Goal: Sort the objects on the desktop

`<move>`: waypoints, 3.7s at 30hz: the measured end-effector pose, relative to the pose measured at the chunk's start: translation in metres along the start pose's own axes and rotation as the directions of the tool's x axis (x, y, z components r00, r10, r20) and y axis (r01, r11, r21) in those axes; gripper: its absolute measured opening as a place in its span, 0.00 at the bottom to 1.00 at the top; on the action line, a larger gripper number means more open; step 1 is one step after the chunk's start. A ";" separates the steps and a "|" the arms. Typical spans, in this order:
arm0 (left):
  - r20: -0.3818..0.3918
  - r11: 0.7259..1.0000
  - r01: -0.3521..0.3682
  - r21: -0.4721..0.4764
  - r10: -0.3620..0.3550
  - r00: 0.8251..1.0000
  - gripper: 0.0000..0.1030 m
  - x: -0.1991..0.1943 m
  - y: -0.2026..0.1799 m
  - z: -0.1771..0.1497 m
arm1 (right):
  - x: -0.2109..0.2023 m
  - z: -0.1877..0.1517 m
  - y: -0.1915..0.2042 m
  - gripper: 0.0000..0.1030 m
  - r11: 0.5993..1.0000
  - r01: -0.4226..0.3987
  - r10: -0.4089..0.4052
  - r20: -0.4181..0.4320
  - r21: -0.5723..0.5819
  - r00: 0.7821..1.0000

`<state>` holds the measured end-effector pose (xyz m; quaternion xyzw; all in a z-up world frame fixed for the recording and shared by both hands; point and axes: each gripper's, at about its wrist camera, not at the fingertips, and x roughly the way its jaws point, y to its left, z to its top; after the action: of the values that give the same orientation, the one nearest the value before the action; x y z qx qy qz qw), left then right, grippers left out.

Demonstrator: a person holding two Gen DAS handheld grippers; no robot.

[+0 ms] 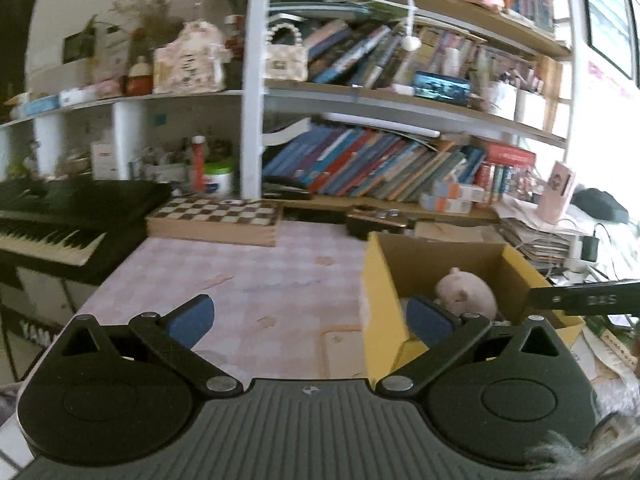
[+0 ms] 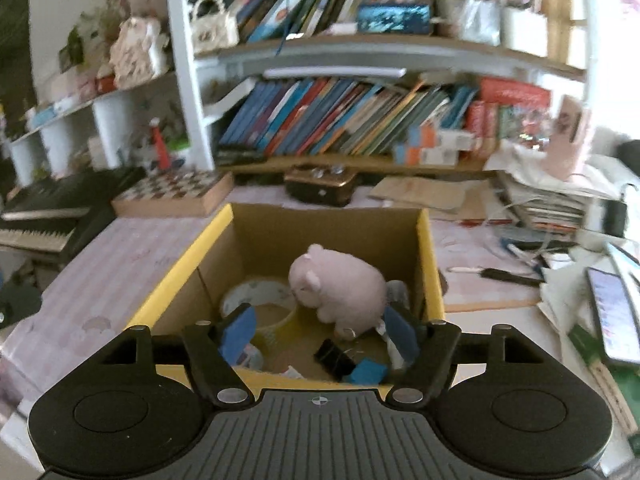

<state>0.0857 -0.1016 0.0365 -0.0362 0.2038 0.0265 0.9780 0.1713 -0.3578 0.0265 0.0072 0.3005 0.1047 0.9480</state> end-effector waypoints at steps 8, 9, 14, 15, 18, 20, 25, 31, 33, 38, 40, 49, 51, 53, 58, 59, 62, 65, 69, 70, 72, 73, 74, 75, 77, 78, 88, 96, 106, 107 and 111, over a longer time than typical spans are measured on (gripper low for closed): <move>0.017 0.999 -0.035 -0.016 0.035 0.999 1.00 -0.040 0.037 -0.013 | -0.043 -0.033 0.025 0.75 0.995 0.079 -0.083 0.051 0.066 0.995; 0.017 0.999 -0.040 -0.015 0.040 0.999 1.00 -0.045 0.041 -0.015 | -0.048 -0.038 0.029 0.75 0.993 0.087 -0.091 0.053 0.074 0.994; 0.018 0.998 -0.059 -0.035 0.060 0.998 1.00 -0.067 0.058 -0.028 | -0.072 -0.063 0.049 0.79 0.987 0.117 -0.125 0.067 0.111 0.990; 0.016 0.997 -0.062 -0.040 0.063 0.998 1.00 -0.071 0.061 -0.031 | -0.076 -0.068 0.055 0.80 0.986 0.122 -0.130 0.070 0.111 0.989; 0.011 0.997 -0.068 -0.043 0.068 0.998 1.00 -0.082 0.070 -0.040 | -0.087 -0.085 0.071 0.82 0.989 0.120 -0.127 0.075 0.086 0.989; 0.008 0.997 -0.066 -0.042 0.066 0.998 1.00 -0.087 0.074 -0.045 | -0.091 -0.094 0.081 0.82 0.991 0.115 -0.119 0.068 0.069 0.991; -0.018 0.997 -0.066 -0.046 0.065 0.998 1.00 -0.098 0.084 -0.056 | -0.099 -0.113 0.103 0.83 0.995 0.088 -0.090 0.033 0.055 0.995; -0.051 0.997 -0.064 -0.033 0.062 0.997 1.00 -0.106 0.091 -0.066 | -0.104 -0.124 0.121 0.83 0.997 0.066 -0.066 0.013 0.040 0.998; -0.068 0.998 -0.066 -0.023 0.064 0.996 1.00 -0.107 0.092 -0.071 | -0.105 -0.129 0.124 0.84 0.997 0.059 -0.059 0.003 0.039 0.998; -0.117 0.998 -0.066 0.007 0.066 0.991 1.00 -0.108 0.090 -0.081 | -0.107 -0.138 0.131 0.88 0.998 0.055 -0.054 -0.034 0.040 0.998; -0.134 0.998 -0.066 0.019 0.068 0.989 1.00 -0.109 0.088 -0.085 | -0.107 -0.141 0.132 0.90 0.998 0.054 -0.051 -0.049 0.044 0.997; -0.171 0.998 -0.047 0.042 0.053 0.984 1.00 -0.112 0.082 -0.095 | -0.110 -0.151 0.133 0.95 0.996 0.059 -0.054 -0.087 0.060 0.995; -0.170 0.998 -0.046 0.040 0.052 0.984 1.00 -0.112 0.083 -0.095 | -0.110 -0.151 0.134 0.95 0.996 0.058 -0.053 -0.092 0.061 0.994; -0.168 0.998 -0.047 0.035 0.052 0.984 1.00 -0.112 0.084 -0.094 | -0.109 -0.152 0.135 0.95 0.997 0.057 -0.051 -0.094 0.060 0.994; -0.172 0.998 -0.058 0.023 0.061 0.983 1.00 -0.110 0.088 -0.092 | -0.106 -0.150 0.138 0.95 0.997 0.051 -0.046 -0.099 0.052 0.994; -0.173 0.998 -0.057 0.021 0.060 0.983 1.00 -0.109 0.088 -0.092 | -0.106 -0.150 0.138 0.95 0.997 0.052 -0.046 -0.099 0.051 0.994; -0.170 0.998 -0.055 0.020 0.058 0.984 1.00 -0.108 0.089 -0.092 | -0.105 -0.149 0.139 0.95 0.998 0.053 -0.048 -0.102 0.047 0.994; -0.171 0.999 -0.051 0.021 0.053 0.984 1.00 -0.107 0.089 -0.092 | -0.105 -0.148 0.140 0.95 0.998 0.053 -0.049 -0.104 0.044 0.993; -0.172 0.999 -0.046 0.025 0.049 0.984 1.00 -0.105 0.089 -0.091 | -0.104 -0.148 0.140 0.95 0.997 0.058 -0.052 -0.106 0.050 0.993; -0.172 0.999 -0.045 0.026 0.049 0.984 1.00 -0.105 0.089 -0.091 | -0.104 -0.148 0.140 0.95 0.997 0.059 -0.054 -0.105 0.051 0.993; -0.172 0.999 -0.042 0.028 0.047 0.984 1.00 -0.104 0.090 -0.090 | -0.104 -0.149 0.139 0.95 0.997 0.062 -0.056 -0.105 0.053 0.993; -0.171 0.999 -0.042 0.028 0.046 0.984 1.00 -0.103 0.090 -0.090 | -0.104 -0.149 0.139 0.95 0.997 0.063 -0.057 -0.105 0.054 0.993; -0.171 0.999 -0.043 0.027 0.047 0.984 1.00 -0.104 0.089 -0.090 | -0.104 -0.149 0.139 0.95 0.996 0.065 -0.059 -0.106 0.055 0.993; -0.172 0.999 -0.043 0.027 0.047 0.984 1.00 -0.103 0.089 -0.090 | -0.104 -0.149 0.139 0.95 0.996 0.066 -0.060 -0.106 0.055 0.993; -0.174 0.999 -0.044 0.026 0.047 0.984 1.00 -0.103 0.089 -0.090 | -0.104 -0.149 0.138 0.95 0.996 0.066 -0.060 -0.106 0.055 0.993; -0.174 0.999 -0.044 0.025 0.048 0.984 1.00 -0.103 0.089 -0.090 | -0.104 -0.149 0.138 0.95 0.996 0.066 -0.060 -0.106 0.054 0.993; -0.174 0.999 -0.044 0.024 0.048 0.984 1.00 -0.102 0.089 -0.090 | -0.104 -0.149 0.138 0.95 0.996 0.065 -0.059 -0.106 0.054 0.993; -0.175 0.999 -0.045 0.024 0.049 0.983 1.00 -0.101 0.089 -0.089 | -0.103 -0.148 0.138 0.95 0.996 0.065 -0.059 -0.107 0.054 0.993; -0.174 0.999 -0.045 0.024 0.049 0.984 1.00 -0.101 0.089 -0.089 | -0.101 -0.149 0.138 0.95 0.997 0.063 -0.057 -0.109 0.051 0.992; -0.174 0.999 -0.045 0.024 0.048 0.984 1.00 -0.101 0.089 -0.089 | -0.101 -0.149 0.138 0.95 0.997 0.063 -0.057 -0.109 0.051 0.992; -0.175 0.999 -0.046 0.023 0.049 0.983 1.00 -0.101 0.089 -0.089 | -0.101 -0.149 0.138 0.95 0.997 0.063 -0.057 -0.109 0.051 0.992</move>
<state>-0.0482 -0.0239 -0.0099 -0.0242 0.2903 0.0446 0.9556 -0.0211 -0.2508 -0.0273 0.0182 0.3541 0.0683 0.9325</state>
